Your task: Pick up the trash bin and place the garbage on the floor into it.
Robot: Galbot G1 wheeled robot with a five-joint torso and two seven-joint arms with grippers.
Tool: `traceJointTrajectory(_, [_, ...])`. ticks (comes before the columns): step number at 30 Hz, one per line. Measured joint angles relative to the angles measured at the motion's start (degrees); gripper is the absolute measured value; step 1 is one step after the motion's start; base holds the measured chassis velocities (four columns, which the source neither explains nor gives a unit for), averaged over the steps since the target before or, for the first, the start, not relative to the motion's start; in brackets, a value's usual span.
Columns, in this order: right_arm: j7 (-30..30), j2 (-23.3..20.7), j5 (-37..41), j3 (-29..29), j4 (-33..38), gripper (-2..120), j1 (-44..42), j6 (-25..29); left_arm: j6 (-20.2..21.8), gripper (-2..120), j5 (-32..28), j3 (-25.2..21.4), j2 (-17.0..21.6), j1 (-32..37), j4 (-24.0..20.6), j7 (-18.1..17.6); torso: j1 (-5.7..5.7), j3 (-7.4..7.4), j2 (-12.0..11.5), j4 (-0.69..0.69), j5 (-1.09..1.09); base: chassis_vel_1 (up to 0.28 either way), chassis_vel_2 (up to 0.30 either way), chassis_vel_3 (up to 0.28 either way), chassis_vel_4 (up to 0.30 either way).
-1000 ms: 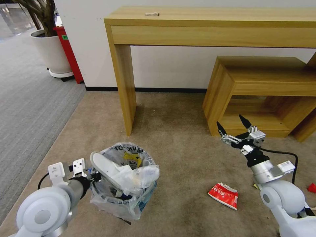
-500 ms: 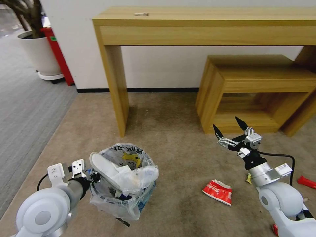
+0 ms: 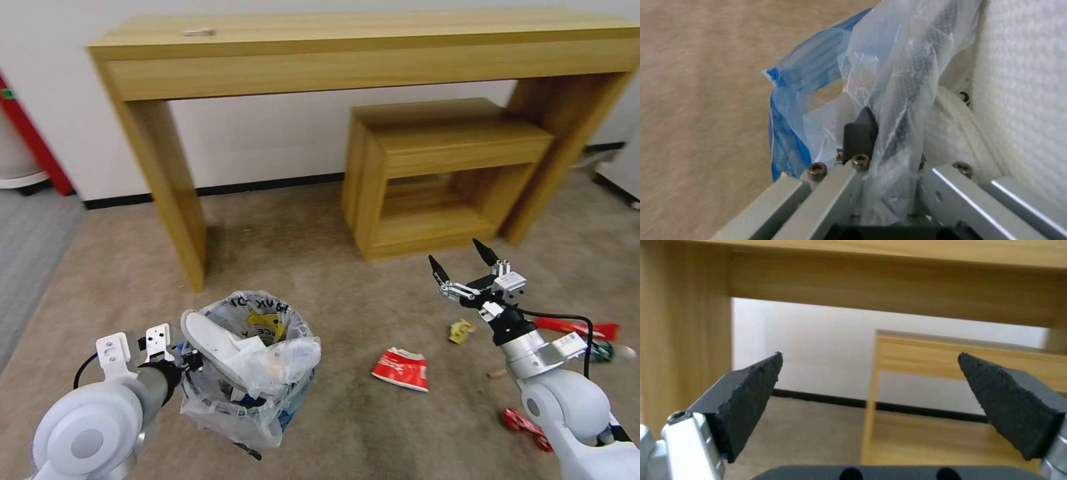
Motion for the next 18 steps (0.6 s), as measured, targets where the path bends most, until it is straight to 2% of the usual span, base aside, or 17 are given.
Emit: traceJointTrajectory(18, [-0.3, 0.3, -0.1, -1.4, -1.9, 100, 1.5, 0.5, 0.0, 0, -0.2, 0.0, 0.4, -0.6, 0.9, 0.6, 0.00, 0.00, 0.0, 0.01, 0.01, -0.131, -0.126, -0.132, -0.123])
